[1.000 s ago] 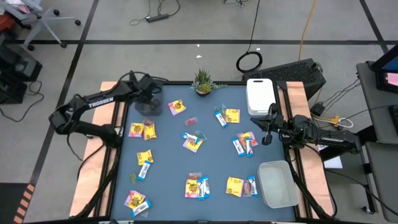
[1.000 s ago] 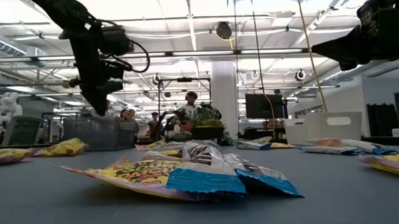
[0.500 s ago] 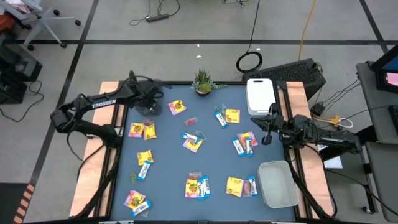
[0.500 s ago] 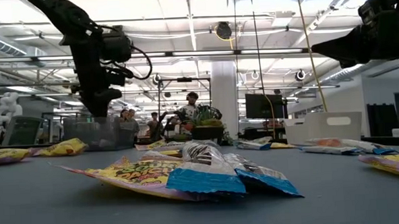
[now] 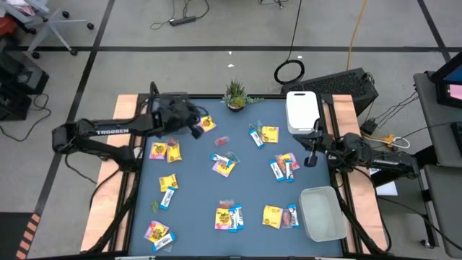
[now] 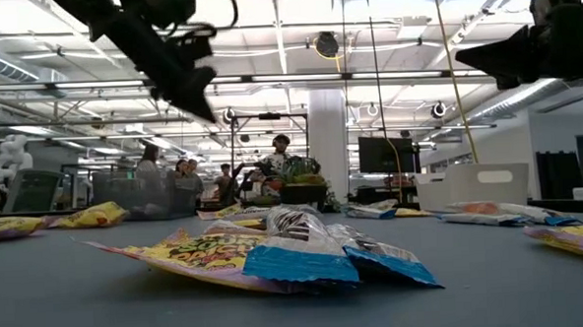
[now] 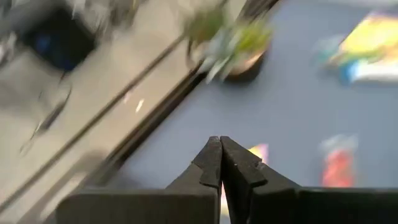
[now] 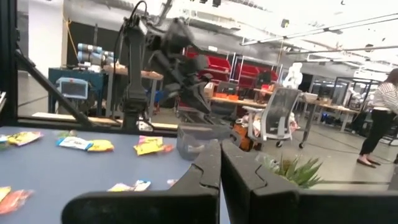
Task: Sort candy
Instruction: Put the top right yellow candy pack into the white bin
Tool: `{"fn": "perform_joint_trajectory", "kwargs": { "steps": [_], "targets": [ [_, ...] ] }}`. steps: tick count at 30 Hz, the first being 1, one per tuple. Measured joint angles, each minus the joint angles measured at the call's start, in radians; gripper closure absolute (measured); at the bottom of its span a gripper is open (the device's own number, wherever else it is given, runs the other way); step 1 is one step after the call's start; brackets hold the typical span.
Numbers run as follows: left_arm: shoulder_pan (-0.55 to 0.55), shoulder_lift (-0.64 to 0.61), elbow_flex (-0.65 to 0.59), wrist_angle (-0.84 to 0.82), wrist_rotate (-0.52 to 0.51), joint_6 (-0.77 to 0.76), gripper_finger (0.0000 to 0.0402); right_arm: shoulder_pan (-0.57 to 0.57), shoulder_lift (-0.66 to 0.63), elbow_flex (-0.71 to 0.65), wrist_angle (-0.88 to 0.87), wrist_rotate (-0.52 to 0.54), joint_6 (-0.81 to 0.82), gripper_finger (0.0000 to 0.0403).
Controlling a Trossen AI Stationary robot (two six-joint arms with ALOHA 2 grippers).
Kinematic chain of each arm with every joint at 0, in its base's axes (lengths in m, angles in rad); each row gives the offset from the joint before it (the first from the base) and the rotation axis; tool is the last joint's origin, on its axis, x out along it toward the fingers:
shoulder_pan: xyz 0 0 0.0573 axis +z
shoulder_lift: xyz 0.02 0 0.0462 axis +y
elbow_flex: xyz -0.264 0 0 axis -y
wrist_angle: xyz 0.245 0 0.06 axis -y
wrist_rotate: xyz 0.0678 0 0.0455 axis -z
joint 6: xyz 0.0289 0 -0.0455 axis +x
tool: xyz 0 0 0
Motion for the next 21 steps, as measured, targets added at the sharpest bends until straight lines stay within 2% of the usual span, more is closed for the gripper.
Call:
{"fn": "perform_joint_trajectory", "kwargs": {
  "steps": [2, 4, 9, 15, 21],
  "targets": [
    [-0.041, 0.000, -0.056, 0.163, 0.033, 0.021, 0.0397, 0.000, 0.000, 0.000, 0.020, -0.001, 0.000, 0.0403],
    [-0.064, 0.003, -0.125, 0.321, 0.108, 0.024, 0.0398, 0.000, 0.000, 0.000, 0.032, -0.002, 0.001, 0.0403],
    [-0.106, 0.002, -0.292, 0.679, 0.235, 0.037, 0.0398, 0.000, 0.013, 0.000, 0.058, -0.002, 0.098, 0.0403],
    [-0.101, 0.002, -0.406, 0.851, 0.244, 0.094, 0.0398, 0.000, 0.157, 0.000, 0.111, 0.007, 0.158, 0.0403],
    [-0.075, 0.002, -0.429, 0.914, 0.275, 0.095, 0.0399, -0.001, 0.366, 0.028, 0.129, 0.104, 0.204, 0.0403]
  ]
}}
